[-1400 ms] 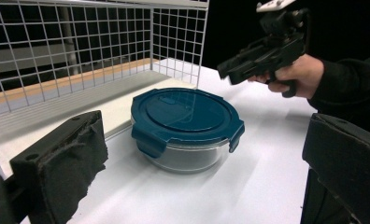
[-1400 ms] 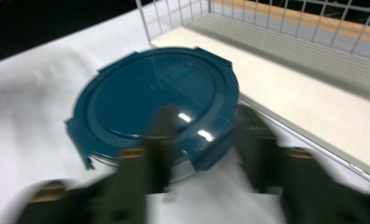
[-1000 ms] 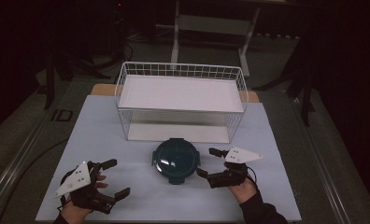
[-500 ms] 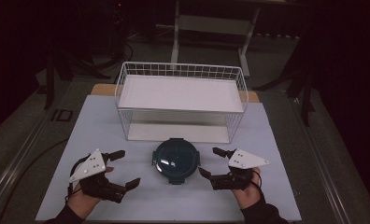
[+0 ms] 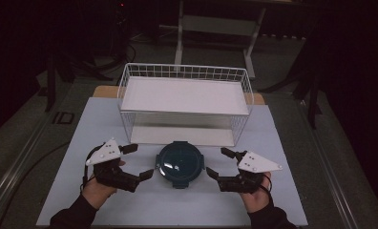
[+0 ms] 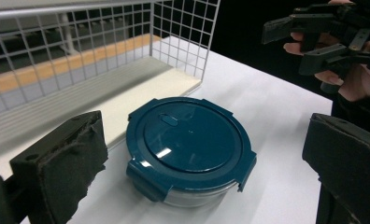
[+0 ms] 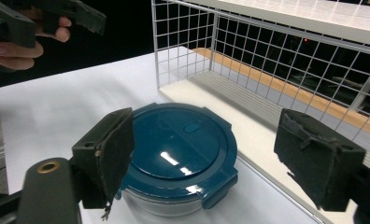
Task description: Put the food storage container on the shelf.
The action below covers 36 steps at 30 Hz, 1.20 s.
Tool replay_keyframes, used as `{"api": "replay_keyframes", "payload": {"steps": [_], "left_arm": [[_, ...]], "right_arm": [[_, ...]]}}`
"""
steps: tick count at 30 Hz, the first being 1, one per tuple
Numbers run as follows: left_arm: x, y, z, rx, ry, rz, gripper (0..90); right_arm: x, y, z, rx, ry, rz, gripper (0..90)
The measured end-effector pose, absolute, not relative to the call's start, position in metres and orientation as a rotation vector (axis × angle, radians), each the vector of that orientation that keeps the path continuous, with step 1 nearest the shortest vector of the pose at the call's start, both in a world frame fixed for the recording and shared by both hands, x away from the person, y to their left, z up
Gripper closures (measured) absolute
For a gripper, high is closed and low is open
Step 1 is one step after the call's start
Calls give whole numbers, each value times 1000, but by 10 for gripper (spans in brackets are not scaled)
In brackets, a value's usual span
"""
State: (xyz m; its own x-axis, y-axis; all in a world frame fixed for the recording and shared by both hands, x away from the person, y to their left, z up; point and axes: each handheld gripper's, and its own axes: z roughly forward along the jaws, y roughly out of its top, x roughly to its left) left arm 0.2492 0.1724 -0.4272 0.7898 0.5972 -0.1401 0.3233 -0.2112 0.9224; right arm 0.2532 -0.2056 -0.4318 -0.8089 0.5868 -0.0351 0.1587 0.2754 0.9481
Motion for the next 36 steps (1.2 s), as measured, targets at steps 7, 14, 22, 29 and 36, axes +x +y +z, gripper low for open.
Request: {"api": "replay_keyframes", "payload": {"steps": [7, 14, 22, 29, 36], "left_arm": [[269, 162, -433, 1830, 768, 234, 1], [287, 159, -444, 1821, 871, 186, 1], [313, 156, -463, 1816, 1106, 1, 1], [325, 149, -483, 1861, 1230, -191, 1], [329, 156, -488, 1804, 1347, -295, 160]], "right_arm": [[259, -206, -436, 704, 2165, 1599, 133], [265, -207, -438, 748, 2160, 1587, 107], [272, -207, -442, 855, 2162, 1594, 101], [270, -209, -448, 867, 2177, 1569, 104], [269, -210, -449, 875, 2203, 1567, 132]]}}
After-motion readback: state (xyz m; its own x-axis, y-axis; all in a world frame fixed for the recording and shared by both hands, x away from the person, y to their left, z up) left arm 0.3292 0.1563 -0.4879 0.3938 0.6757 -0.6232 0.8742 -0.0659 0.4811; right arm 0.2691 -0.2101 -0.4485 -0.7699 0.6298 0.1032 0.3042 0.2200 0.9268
